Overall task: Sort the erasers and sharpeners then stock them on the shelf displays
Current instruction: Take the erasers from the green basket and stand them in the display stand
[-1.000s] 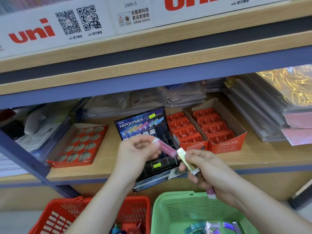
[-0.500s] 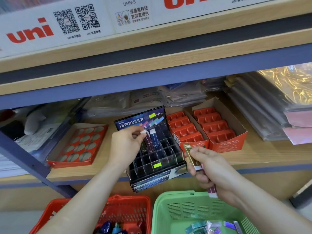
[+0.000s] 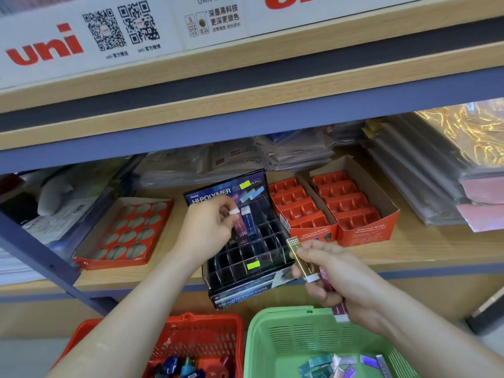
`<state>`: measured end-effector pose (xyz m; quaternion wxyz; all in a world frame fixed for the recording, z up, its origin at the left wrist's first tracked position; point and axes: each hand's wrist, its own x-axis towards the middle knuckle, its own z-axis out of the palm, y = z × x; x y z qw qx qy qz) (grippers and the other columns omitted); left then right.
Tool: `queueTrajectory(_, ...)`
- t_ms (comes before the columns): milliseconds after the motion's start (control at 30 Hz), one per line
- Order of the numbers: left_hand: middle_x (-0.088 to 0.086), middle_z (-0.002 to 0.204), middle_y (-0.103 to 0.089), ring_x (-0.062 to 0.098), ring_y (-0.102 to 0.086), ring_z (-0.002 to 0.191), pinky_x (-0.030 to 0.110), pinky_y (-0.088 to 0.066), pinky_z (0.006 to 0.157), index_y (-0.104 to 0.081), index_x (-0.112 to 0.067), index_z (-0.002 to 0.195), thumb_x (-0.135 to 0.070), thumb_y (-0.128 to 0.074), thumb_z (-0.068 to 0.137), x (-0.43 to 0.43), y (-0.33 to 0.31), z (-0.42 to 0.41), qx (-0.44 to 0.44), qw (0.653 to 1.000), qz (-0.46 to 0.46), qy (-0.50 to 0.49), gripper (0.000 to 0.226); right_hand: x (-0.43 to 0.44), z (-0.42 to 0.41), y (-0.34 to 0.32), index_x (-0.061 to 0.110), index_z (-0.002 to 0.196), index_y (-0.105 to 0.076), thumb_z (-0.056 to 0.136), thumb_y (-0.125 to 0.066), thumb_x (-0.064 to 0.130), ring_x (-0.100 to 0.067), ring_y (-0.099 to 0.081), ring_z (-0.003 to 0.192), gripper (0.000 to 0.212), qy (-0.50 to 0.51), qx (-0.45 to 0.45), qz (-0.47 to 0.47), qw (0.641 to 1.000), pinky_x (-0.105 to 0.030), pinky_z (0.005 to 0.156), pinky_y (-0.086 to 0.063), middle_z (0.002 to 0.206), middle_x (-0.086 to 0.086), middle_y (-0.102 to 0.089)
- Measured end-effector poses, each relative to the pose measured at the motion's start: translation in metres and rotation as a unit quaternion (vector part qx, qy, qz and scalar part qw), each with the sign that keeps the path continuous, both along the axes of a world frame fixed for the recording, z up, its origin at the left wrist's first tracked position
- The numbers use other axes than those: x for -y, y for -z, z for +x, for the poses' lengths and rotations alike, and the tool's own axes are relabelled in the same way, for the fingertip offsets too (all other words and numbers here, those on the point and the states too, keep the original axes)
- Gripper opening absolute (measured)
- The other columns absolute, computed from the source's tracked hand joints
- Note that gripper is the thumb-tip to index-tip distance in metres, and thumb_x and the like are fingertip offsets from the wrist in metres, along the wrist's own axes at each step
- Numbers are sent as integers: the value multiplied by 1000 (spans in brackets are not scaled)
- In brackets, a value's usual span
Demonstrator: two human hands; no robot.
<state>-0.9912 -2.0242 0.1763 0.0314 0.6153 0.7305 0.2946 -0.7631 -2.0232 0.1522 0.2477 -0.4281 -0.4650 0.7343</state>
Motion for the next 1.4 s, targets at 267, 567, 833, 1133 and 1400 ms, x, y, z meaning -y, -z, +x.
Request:
queueTrajectory(267, -9, 78, -59, 13, -60, 74, 33, -55, 73, -62, -20, 94, -16, -66, 89, 4, 0, -2, -33, 999, -12, 15, 8, 1, 2, -2, 12, 86, -55, 98, -51, 12, -11, -41, 39, 13, 45, -43, -44, 997, -13, 33, -16, 73, -8, -57)
queueTrajectory(567, -10, 75, -57, 10, -56, 71, 28, -49, 68, -64, -18, 90, -20, -68, 86, 2, 12, -1, -94, 995, -1, 26, 6, -3, 1, -5, 11, 95, -51, 94, -53, 13, -12, -39, 49, 3, 77, -174, -142, 971, -18, 38, -20, 71, -8, -55)
queueTrajectory(833, -7, 94, -60, 6, -51, 68, 21, -38, 63, -62, -22, 96, -21, -69, 84, 13, 11, 23, -87, 995, 21, -43, 14, -4, -3, -10, 11, 93, -48, 94, -52, 20, -11, -37, 52, 10, 129, -265, -167, 941, -19, 43, -28, 71, -6, -53)
queueTrajectory(1133, 14, 68, -69, 21, -65, 59, 27, -53, 56, -57, -2, 95, -6, -75, 77, 82, 16, 126, 569, 816, -94, 39, 25, 2, -11, -15, 10, 76, -54, 91, -54, 26, -15, -41, 52, 23, 194, -244, -119, 943, -28, 53, -35, 62, -6, -49)
queueTrajectory(1400, 6, 77, -73, 13, -69, 71, 19, -54, 66, -73, -16, 91, -1, -66, 84, 76, -10, 54, 451, 890, 61, -29, 18, 2, -1, -15, 9, 97, -58, 100, -49, 12, -19, -66, 71, 9, 135, -132, 10, 982, -32, 63, -50, 79, -9, -64)
